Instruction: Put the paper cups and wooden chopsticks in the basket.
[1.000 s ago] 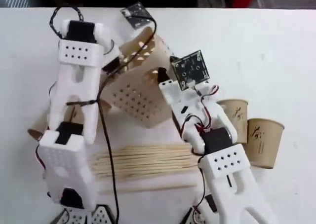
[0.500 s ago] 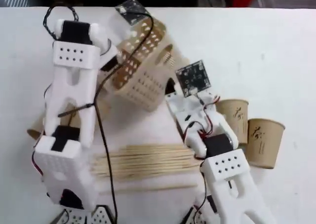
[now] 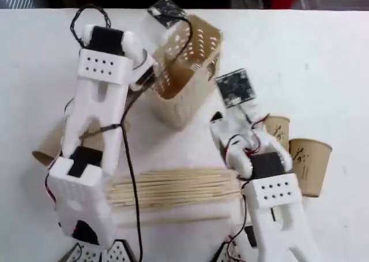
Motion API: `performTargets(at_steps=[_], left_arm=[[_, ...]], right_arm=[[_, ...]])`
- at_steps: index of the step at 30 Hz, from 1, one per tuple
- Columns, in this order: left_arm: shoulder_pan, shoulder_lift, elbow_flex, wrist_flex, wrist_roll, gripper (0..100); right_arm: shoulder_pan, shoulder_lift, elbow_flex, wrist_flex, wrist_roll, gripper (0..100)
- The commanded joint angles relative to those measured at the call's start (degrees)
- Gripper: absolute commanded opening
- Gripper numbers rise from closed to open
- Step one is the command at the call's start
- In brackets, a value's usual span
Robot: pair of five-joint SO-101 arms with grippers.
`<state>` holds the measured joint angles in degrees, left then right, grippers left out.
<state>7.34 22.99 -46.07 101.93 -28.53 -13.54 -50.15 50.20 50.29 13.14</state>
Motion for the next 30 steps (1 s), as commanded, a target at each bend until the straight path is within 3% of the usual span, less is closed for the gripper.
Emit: performTargets(at_steps=[1,10,15,21,26,30], left_arm=[[0.5,-2.2,-1.8,0.2,0.5,14],[0.1,-2.2,-20.9,0.2,7.2,14],[-1.8,-2.2,-32.0,0.4,16.0,14],[-16.2,-2.2,-36.1,0.4,24.2,14],[-28.8,-1.5,-31.0,-0.1,23.8,14],[-34.5,-1.5,-25.0,-3.5,22.1,14]], right_arm=[[3.2,-1.4,-7.6,4.3,0.5,18.0],[6.7,-0.8,-19.7,10.8,1.6,18.0],[4.9,8.7,-28.1,13.5,8.3,18.0],[1.5,33.5,-56.0,24.0,13.2,18.0],[-3.6,50.9,-79.3,29.4,13.4,17.8],[-7.1,59.5,-92.2,29.6,13.3,18.0]])
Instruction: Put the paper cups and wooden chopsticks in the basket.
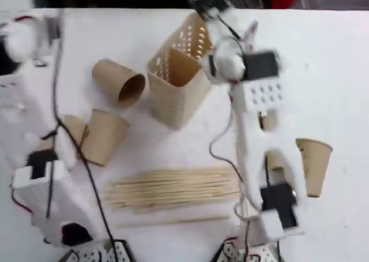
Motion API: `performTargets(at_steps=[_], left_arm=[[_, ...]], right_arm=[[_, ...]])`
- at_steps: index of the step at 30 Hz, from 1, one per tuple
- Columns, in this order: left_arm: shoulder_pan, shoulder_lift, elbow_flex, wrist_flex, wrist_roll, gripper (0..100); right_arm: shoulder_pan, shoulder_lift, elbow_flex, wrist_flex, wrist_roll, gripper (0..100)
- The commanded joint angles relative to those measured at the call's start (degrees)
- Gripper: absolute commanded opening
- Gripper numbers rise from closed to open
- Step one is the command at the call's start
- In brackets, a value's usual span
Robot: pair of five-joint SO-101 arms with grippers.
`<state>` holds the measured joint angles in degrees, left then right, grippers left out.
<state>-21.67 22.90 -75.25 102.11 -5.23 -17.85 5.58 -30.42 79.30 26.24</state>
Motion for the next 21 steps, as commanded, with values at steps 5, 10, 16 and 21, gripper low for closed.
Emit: performTargets(at_steps=[5,10,16,21], left_arm=[[-7.3,-1.5,12.1,-8.8,-5.2,14],[-9.0,-1.5,18.5,-14.7,-5.2,14],[-9.1,-1.5,22.1,-17.8,-5.0,14],[-9.1,-1.5,22.1,-17.6,-5.0,14]], right_arm=[[-6.9,12.8,-17.8,1.5,3.0,18.0],[-7.3,18.1,-18.6,1.8,5.1,18.0],[-7.0,18.9,-21.7,4.5,5.0,18.0],[-6.0,22.3,-21.5,5.5,5.0,18.0]])
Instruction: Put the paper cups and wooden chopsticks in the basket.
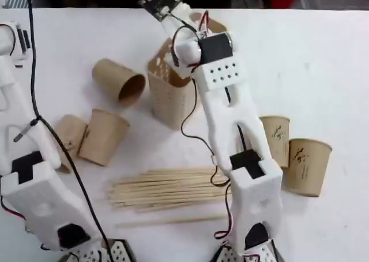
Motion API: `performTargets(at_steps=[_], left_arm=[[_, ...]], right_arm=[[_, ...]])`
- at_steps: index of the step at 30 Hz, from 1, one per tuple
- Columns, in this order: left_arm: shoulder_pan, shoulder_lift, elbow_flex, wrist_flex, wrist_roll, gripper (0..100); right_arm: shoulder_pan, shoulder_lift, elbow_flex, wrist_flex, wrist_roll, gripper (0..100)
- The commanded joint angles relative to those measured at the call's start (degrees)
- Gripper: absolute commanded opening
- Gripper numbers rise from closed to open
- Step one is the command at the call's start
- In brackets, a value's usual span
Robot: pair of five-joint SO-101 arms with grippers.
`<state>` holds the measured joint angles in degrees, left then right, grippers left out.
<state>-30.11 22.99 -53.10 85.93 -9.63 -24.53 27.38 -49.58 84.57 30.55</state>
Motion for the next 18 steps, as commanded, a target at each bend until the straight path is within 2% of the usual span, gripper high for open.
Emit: performTargets(at_steps=[1,7,8,10,11,13,15,18], left_arm=[[-0.7,-1.6,-0.1,-1.3,-0.6,14],[-0.7,-1.6,0.0,-1.1,-0.6,14],[-0.7,-1.6,0.0,-1.1,-0.6,14],[-0.7,-1.6,0.0,-1.1,-0.7,14],[-0.7,-1.5,0.0,-1.1,-0.7,14],[-0.7,-1.5,0.0,-1.1,-0.7,14],[-0.7,-1.5,0.0,-1.1,-0.7,14],[-0.7,-1.5,0.0,-1.1,-0.5,14]], right_arm=[[0.7,1.5,-2.5,0.2,0.7,18.0],[0.7,5.1,-2.9,1.6,0.4,17.2],[0.7,5.4,-2.9,1.9,0.3,15.2],[0.9,5.9,-2.7,3.0,0.0,4.5],[1.3,6.1,-2.7,3.7,-1.1,0.0],[1.5,5.8,-2.9,5.6,-6.4,4.0],[1.5,5.1,-3.6,7.5,-11.6,1.0],[0.9,3.6,-5.9,11.5,-17.9,1.5]])
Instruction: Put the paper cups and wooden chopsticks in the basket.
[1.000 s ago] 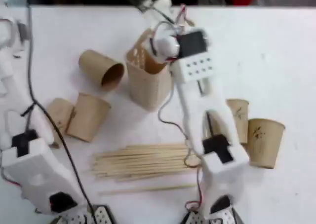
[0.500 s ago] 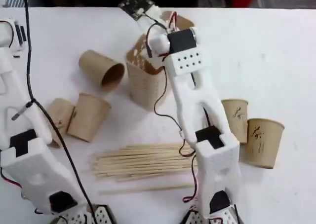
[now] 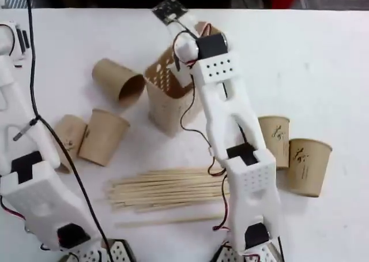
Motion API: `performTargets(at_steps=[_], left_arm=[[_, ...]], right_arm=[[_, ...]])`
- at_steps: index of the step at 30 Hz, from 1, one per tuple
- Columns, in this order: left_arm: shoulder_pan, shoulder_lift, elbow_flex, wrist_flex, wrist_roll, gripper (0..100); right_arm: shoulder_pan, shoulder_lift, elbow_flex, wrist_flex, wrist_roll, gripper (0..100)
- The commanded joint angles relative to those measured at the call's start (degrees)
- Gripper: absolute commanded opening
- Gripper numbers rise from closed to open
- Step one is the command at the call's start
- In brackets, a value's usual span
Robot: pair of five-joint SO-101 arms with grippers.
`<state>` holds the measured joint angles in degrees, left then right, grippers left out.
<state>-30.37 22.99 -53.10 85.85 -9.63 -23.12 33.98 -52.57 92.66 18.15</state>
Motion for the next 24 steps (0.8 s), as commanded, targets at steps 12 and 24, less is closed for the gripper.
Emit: performTargets(at_steps=[12,24], left_arm=[[-0.5,-1.5,0.0,-0.9,-0.6,14],[-0.5,-1.5,0.1,-0.8,-0.6,14]], right_arm=[[-2.3,-7.2,0.5,5.8,-23.5,1.6],[-5.8,-16.3,4.0,5.8,-34.0,1.7]])
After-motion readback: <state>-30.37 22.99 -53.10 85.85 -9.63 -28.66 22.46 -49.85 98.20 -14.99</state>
